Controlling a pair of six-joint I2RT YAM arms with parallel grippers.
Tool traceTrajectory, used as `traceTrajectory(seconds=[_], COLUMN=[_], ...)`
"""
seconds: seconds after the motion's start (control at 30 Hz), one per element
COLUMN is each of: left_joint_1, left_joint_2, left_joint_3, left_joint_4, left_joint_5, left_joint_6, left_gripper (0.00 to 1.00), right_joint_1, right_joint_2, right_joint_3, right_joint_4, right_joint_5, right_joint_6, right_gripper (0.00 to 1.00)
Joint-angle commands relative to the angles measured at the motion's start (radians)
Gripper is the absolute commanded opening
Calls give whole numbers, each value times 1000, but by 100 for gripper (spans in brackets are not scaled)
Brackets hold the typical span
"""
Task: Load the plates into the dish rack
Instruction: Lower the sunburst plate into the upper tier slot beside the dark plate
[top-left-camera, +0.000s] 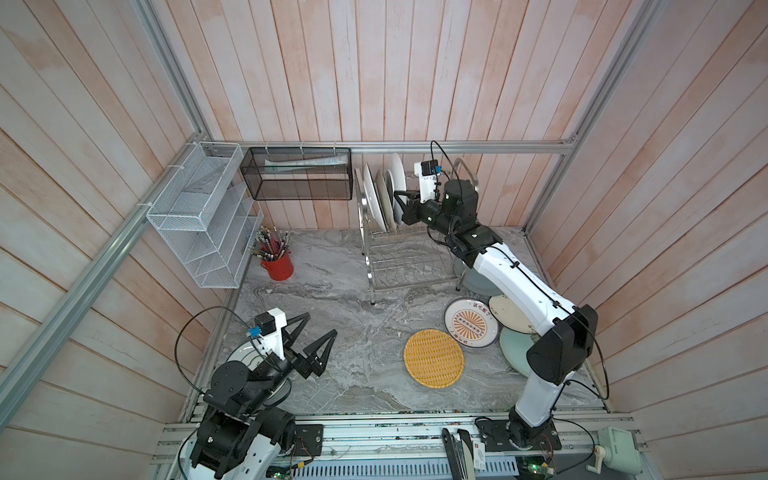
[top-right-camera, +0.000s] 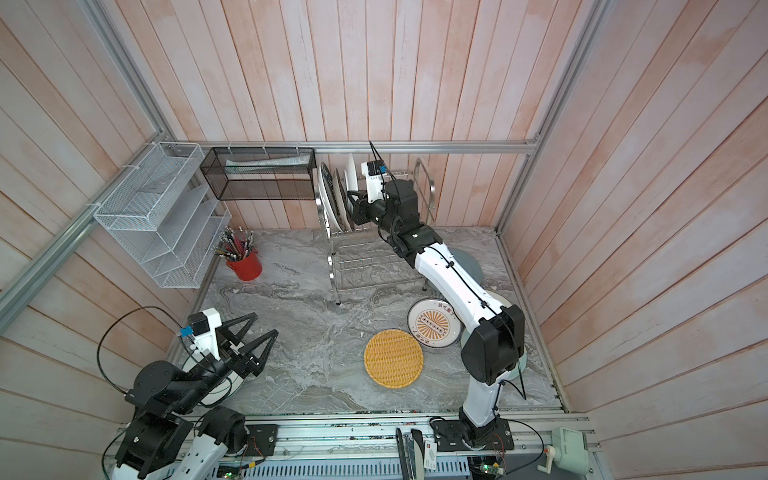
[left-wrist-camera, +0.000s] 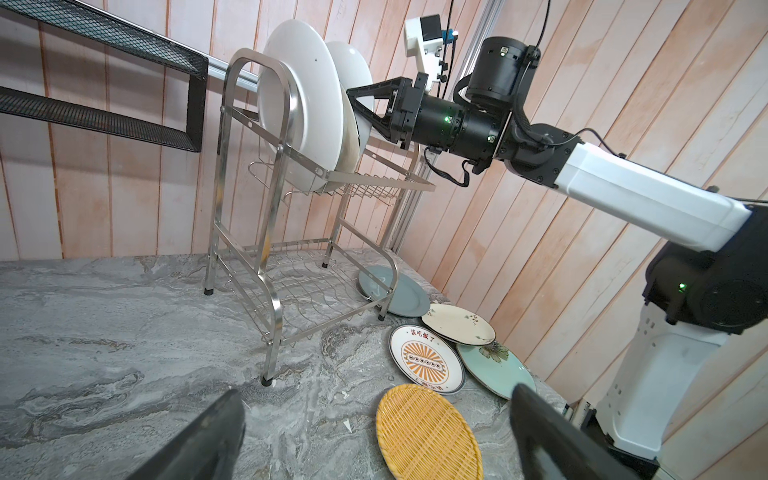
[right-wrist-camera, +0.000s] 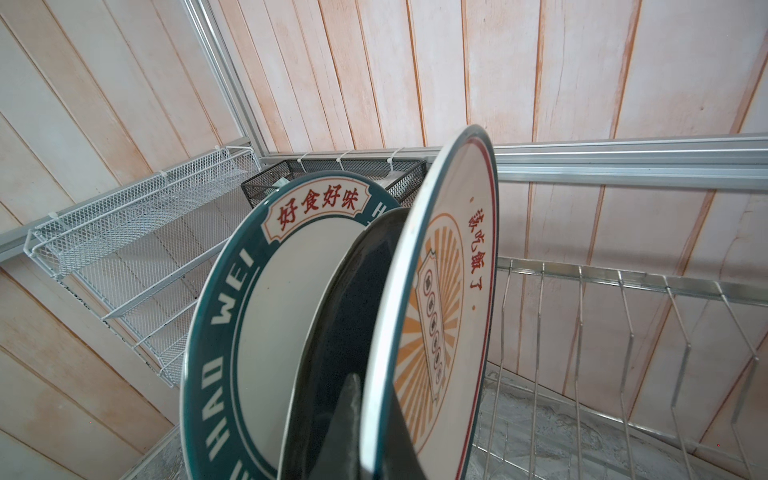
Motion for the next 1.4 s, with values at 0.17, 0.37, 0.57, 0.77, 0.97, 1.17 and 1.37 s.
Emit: traceTrajectory(seconds=[0.17,0.37,0.57,0.77,0.97,1.17,1.37], left_joint_1=[-6,-5,-6,-6,-8,-8,-7], left_joint_2=[-6,-7,-3,1,1,-1,-2], left_joint_3=[-12,-12,-13,-11,-11,-10,-10], left_joint_4=[-4,-4,-3,-7,-6,-7,-7], left_joint_5=[-19,-21,-19,-30,-30,-30,-33], left_joint_6=[13,14,12,10,8,7,6], left_gripper=[100,100,100,100,100,100,100], right_joint_1=[0,-5,-10,-9,-9,-9,-8], right_joint_2=[-17,-60,-87,-100,-117,-136,-158], right_joint_3=[-117,-219,-253,-246,-230,-220,-216], right_joint_4=[-49,2,12,13,-5,-12,-22], right_joint_5=[42,36,32,6,8,1,-12], right_joint_6=[-38,-48,-51,-58,-66,-59,-45], right_gripper=[0,5,14,30,42,46,47])
